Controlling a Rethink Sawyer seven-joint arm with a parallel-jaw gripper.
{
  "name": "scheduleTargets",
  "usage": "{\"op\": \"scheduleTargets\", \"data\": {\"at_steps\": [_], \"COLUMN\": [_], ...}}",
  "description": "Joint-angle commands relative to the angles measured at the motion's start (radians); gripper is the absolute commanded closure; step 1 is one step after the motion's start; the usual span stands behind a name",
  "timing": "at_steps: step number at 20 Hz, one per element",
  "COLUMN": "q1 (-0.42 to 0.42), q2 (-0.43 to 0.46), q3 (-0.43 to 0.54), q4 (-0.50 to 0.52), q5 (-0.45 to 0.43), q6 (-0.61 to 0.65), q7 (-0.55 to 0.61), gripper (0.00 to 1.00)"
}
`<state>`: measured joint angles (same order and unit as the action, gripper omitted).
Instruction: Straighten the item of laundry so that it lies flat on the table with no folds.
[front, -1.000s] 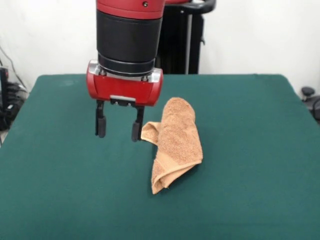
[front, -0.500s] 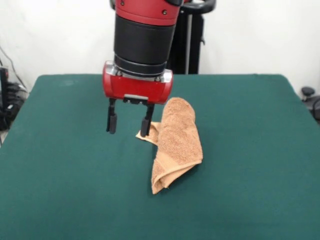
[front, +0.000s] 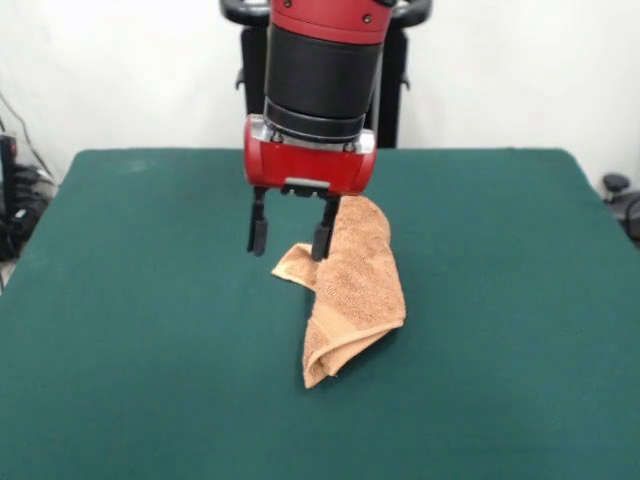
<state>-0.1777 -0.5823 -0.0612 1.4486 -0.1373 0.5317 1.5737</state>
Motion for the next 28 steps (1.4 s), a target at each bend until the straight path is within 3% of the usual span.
{"op": "scheduleTargets", "data": {"at_steps": [1,14,28], "q1": [0.005,-0.032,0.014], "q2": [0.048,0.111,0.133], "q3": [0.096,0.107,0.054], "q4": [0.151,0.192,0.279], "q5": [-0.033,-0.049,-0.039], "q6": [-0.105,-0.248,-0.361], "q7": [0.105,0.103,0.176], "gripper": [0.0,0.0,0.0]}}
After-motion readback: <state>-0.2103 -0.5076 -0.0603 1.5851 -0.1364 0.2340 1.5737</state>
